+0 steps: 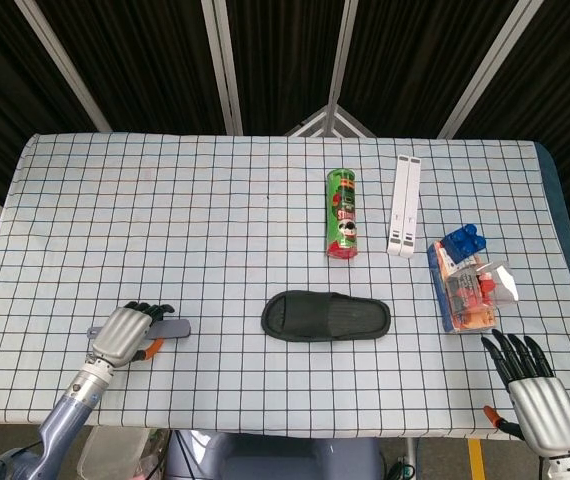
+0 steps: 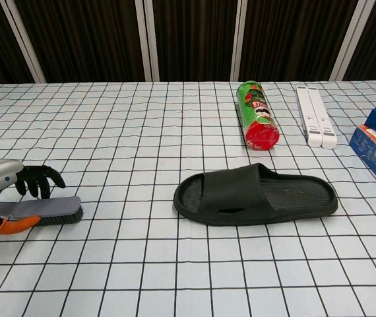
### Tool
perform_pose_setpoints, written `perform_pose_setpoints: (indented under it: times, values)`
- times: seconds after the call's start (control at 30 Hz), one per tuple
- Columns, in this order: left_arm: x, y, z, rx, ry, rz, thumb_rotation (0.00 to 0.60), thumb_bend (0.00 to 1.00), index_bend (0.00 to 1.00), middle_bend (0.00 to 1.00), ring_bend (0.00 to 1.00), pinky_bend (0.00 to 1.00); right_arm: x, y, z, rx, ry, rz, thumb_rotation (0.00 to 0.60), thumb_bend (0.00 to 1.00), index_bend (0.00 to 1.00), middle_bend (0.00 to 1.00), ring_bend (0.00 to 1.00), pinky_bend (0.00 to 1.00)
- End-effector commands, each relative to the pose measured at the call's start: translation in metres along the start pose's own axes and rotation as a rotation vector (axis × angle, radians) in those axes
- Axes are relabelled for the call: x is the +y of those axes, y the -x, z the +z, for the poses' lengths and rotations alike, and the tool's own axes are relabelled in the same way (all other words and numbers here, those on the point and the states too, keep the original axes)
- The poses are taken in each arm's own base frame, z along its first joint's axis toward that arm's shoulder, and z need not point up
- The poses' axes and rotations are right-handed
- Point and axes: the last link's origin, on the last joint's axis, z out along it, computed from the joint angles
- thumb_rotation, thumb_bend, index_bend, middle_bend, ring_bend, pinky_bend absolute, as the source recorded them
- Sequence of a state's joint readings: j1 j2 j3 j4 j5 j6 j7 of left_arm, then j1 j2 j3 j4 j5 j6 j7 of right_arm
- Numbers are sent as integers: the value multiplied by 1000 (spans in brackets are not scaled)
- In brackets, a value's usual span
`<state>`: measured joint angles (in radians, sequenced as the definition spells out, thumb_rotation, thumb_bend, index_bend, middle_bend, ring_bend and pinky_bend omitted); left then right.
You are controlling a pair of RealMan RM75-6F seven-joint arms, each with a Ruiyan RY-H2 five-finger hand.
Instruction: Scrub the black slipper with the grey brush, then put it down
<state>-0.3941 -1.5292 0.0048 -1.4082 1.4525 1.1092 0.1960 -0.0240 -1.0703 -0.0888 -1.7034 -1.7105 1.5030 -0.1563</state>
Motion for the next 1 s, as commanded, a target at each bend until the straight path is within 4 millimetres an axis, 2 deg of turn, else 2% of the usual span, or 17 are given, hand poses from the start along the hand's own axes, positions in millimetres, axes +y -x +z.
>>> perform_pose_setpoints:
  times: [0.03,0.3,0.73,1.0]
  values:
    - [0,0,1,3,0,3,600,470,290,460,382,380,0,0,0,0,0,0,600,242,0,0,0,0]
    - [2,1,3,17,-8,-3,600,556,417,565,474,465,0,0,1,1,1,3,600,242,0,0,0,0]
    - [-2,-8,4,64,-14,-25,600,654,453,591,501,489,-1,0,-1,2,-4,0,600,243,0,0,0,0]
    - [-3,-29,13,103,-1,-26,600,669,456,595,504,492,-12,1,4,24,-62,2,600,243,0,0,0,0]
